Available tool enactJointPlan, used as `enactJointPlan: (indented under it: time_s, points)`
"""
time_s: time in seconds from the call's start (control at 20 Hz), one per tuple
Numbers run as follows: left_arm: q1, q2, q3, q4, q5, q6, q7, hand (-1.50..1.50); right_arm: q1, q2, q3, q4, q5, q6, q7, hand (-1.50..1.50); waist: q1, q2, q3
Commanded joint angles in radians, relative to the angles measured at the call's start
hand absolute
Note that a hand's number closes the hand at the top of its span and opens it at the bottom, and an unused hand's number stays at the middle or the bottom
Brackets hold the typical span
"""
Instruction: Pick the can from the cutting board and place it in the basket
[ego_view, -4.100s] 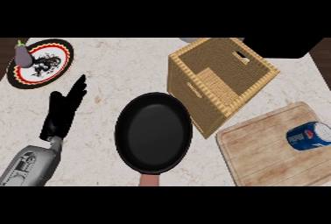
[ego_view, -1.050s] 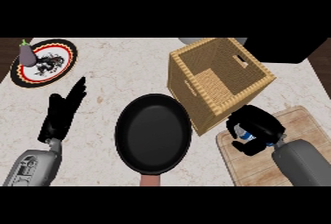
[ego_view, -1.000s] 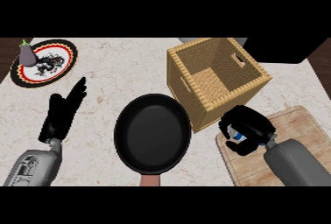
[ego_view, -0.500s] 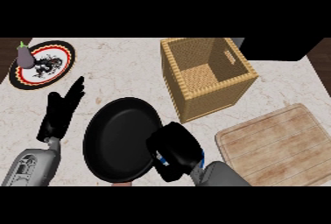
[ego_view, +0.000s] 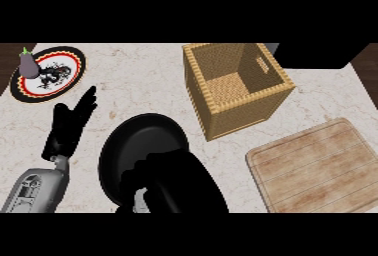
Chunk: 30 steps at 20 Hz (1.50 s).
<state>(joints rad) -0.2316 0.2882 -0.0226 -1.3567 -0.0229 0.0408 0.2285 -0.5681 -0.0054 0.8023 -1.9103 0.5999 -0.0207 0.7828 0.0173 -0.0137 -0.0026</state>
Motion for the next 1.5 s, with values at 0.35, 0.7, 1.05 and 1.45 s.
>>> enactJointPlan:
  time_s: [0.35, 0.7, 1.05, 1.45]
  points:
    - [0.015, -0.03, -0.025, -0.013, -0.032, 0.019, -0.007, 0.0, -0.637, 0.005, -0.258, -0.023, -0.216, -0.038, 0.545, 1.5, 0.002, -0.001, -0.001]
    - [-0.014, 0.005, 0.041, 0.053, -0.003, -0.002, -0.049, 0.0, -0.837, -0.036, -0.457, 0.239, -0.217, 0.11, 0.486, 1.5, -0.018, 0.009, -0.001]
    - [0.004, -0.009, 0.017, -0.005, -0.015, 0.009, 0.004, 0.0, -0.868, -0.253, -0.422, 0.417, -0.233, 0.327, 0.398, 1.5, -0.023, 0.006, 0.001]
    - [-0.006, -0.018, 0.023, 0.018, -0.023, 0.004, -0.012, 0.0, -0.739, -0.377, -0.433, 0.506, -0.202, 0.353, 0.215, 1.5, -0.025, 0.013, 0.002]
